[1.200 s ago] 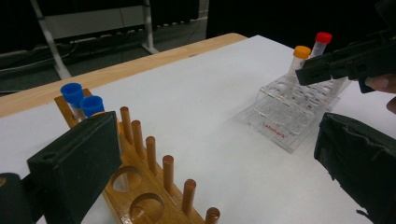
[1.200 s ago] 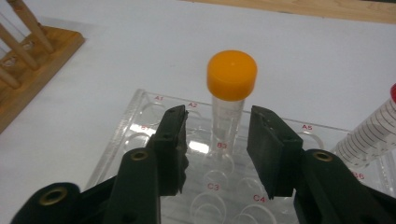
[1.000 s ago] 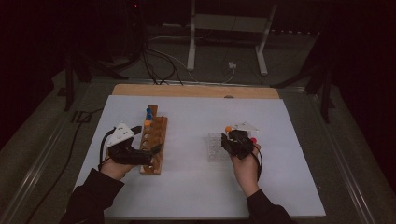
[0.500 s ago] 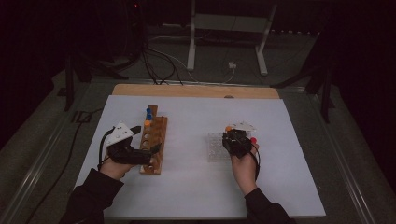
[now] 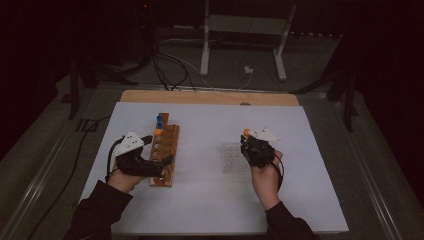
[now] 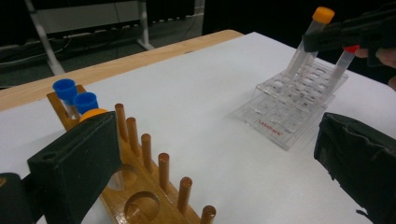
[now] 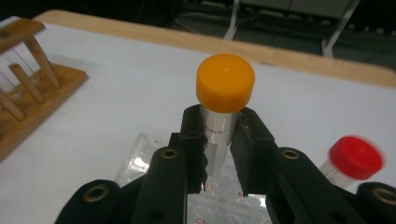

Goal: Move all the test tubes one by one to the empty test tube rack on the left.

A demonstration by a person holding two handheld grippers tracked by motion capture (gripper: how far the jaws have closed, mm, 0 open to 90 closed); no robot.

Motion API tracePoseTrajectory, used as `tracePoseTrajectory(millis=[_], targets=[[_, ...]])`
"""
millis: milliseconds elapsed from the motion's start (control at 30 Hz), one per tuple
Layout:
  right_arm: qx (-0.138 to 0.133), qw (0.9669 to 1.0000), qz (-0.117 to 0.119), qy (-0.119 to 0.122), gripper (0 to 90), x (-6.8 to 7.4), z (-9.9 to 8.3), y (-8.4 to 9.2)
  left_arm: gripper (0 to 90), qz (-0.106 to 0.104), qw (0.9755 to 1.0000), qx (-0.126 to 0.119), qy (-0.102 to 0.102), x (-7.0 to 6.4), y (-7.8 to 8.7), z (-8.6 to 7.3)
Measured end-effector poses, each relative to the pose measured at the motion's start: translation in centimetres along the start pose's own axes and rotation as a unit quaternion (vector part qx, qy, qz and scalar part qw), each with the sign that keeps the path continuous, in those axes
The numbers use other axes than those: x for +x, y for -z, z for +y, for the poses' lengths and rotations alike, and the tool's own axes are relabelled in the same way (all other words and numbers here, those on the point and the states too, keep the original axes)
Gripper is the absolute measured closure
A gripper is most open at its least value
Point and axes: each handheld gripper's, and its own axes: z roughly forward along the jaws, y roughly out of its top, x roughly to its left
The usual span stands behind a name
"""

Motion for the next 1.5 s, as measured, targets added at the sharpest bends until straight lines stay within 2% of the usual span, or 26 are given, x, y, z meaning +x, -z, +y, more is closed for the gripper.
tracePoseTrajectory(millis=[167,267,367,633,700,867,1000,1200,1333,1500], targets=[[-0.020,0.9996,0.020,-0.002,74.6,0.2,0.9,1.6,1.4,-0.003,1.0000,-0.002,-0.003,-0.2,0.1,0.2],[-0.026,0.9987,0.043,0.006,74.6,1.0,1.3,2.4,1.4,-0.008,0.9999,-0.003,-0.006,-0.5,0.2,0.4],[-0.033,0.9976,0.055,0.025,74.6,2.2,1.3,3.0,1.4,-0.017,0.9998,-0.005,-0.009,-0.7,0.2,0.5],[-0.020,0.9923,0.111,0.051,74.6,5.0,0.5,3.6,1.4,-0.033,0.9993,-0.006,-0.014,-1.4,0.2,0.7],[-0.018,0.9906,0.121,0.062,74.6,5.4,0.3,3.6,1.4,-0.040,0.9991,-0.006,-0.011,-1.5,0.1,0.8],[-0.011,0.9864,0.138,0.088,74.6,6.3,-0.3,3.7,1.8,-0.056,0.9982,-0.005,-0.019,-2.0,0.0,0.9],[0.000,0.9835,0.160,0.085,74.6,6.6,-0.7,3.6,3.4,-0.072,0.9971,-0.005,-0.025,-2.7,-0.2,1.2],[0.019,0.9797,0.178,0.090,74.6,6.9,-1.6,3.2,6.7,-0.100,0.9944,-0.006,-0.034,-3.9,-0.9,1.6],[0.031,0.9775,0.188,0.089,74.6,7.2,-2.2,3.1,13.6,-0.117,0.9923,-0.010,-0.038,-4.7,-1.6,2.0],[0.037,0.9750,0.196,0.097,74.6,7.6,-2.6,3.1,20.3,-0.136,0.9896,0.002,-0.048,-5.8,-2.8,2.3]])
